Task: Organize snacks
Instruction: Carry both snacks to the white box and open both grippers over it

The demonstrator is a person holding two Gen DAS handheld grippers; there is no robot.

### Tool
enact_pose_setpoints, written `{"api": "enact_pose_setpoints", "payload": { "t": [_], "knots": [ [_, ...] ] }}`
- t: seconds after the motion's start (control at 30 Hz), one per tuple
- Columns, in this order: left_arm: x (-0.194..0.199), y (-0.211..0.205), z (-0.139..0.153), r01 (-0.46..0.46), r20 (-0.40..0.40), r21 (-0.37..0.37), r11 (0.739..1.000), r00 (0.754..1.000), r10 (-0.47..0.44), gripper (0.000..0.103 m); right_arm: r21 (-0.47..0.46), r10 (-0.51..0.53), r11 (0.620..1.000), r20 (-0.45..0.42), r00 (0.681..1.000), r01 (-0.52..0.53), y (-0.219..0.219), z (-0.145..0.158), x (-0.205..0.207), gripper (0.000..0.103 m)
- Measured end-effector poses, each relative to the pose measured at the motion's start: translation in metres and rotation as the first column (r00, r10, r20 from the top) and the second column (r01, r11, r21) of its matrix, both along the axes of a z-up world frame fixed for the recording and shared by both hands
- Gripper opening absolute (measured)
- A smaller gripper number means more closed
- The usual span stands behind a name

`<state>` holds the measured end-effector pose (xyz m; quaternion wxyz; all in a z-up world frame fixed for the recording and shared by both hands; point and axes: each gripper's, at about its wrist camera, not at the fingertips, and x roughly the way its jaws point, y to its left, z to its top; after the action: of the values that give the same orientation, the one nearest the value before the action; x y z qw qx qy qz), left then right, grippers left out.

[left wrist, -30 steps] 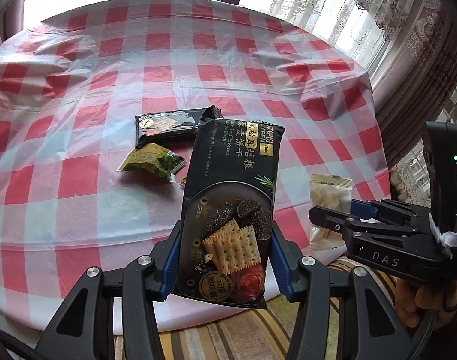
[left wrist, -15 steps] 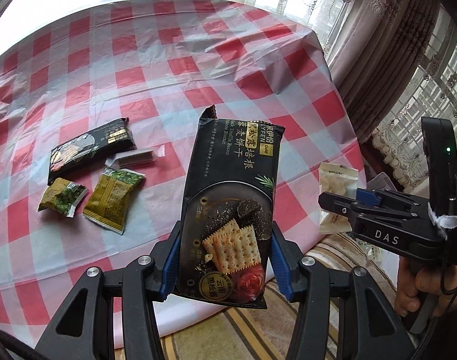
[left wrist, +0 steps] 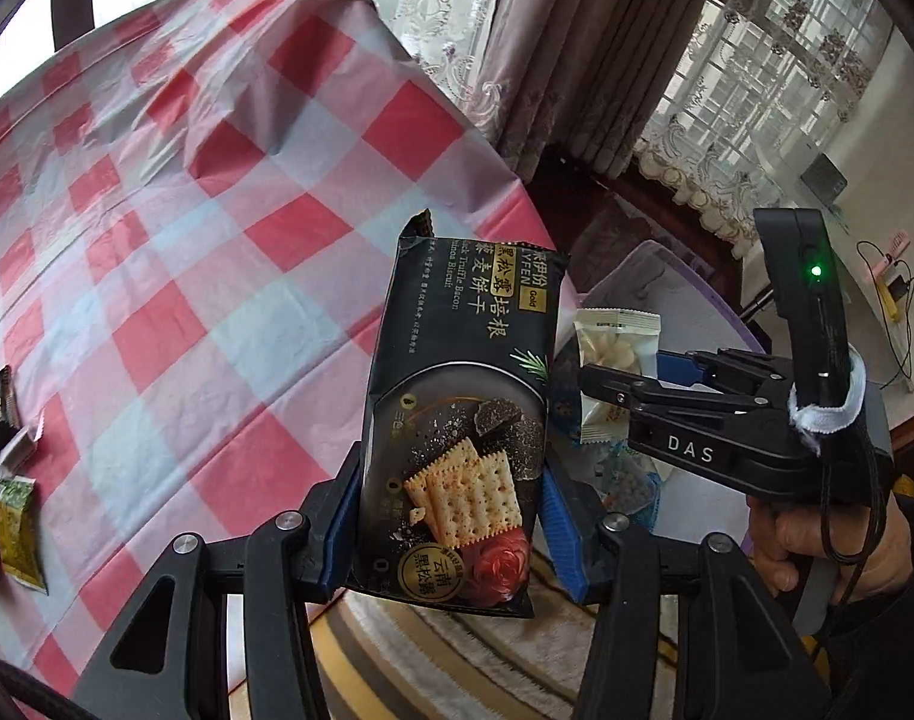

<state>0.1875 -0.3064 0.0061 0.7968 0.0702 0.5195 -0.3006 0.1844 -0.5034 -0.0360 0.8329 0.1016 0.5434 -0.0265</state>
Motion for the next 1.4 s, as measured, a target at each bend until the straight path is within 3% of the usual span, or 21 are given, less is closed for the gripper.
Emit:
{"api": "enact_pose_setpoints", "payload": {
  "t": [0.3, 0.57, 0.67, 1.07, 1.4],
  "knots": [
    [-0.009, -0.083, -0.027, 0.204, -0.116, 0.061, 0.977, 0.974, -0.196, 0.053, -0.006, -0.125, 0.992, -0.046, 0.991, 0.125, -0.056, -0.026, -0.021, 0.046],
    [-0.010, -0.112, -0.044, 0.256, -0.177, 0.085, 0.963, 0.955, -0.238, 0.057, 0.026, -0.185, 0.982, -0.073, 0.980, 0.187, -0.082, -0.031, -0.026, 0.052],
    [-0.009, -0.108, -0.046, 0.240, -0.184, 0.079, 0.968, 0.957, -0.222, 0.062, 0.038, -0.177, 0.983, -0.063, 0.982, 0.180, -0.080, -0.028, -0.026, 0.062],
    [-0.002, -0.071, -0.027, 0.124, -0.143, 0.008, 0.992, 0.982, -0.121, 0.062, 0.046, -0.079, 0.996, -0.026, 0.997, 0.081, -0.033, -0.008, -0.011, 0.062],
    [0.010, -0.004, -0.008, -0.056, -0.071, -0.074, 0.996, 0.996, 0.051, 0.062, 0.028, 0.010, 1.000, 0.013, 1.000, -0.010, 0.013, 0.016, 0.004, 0.062]
  ]
}}
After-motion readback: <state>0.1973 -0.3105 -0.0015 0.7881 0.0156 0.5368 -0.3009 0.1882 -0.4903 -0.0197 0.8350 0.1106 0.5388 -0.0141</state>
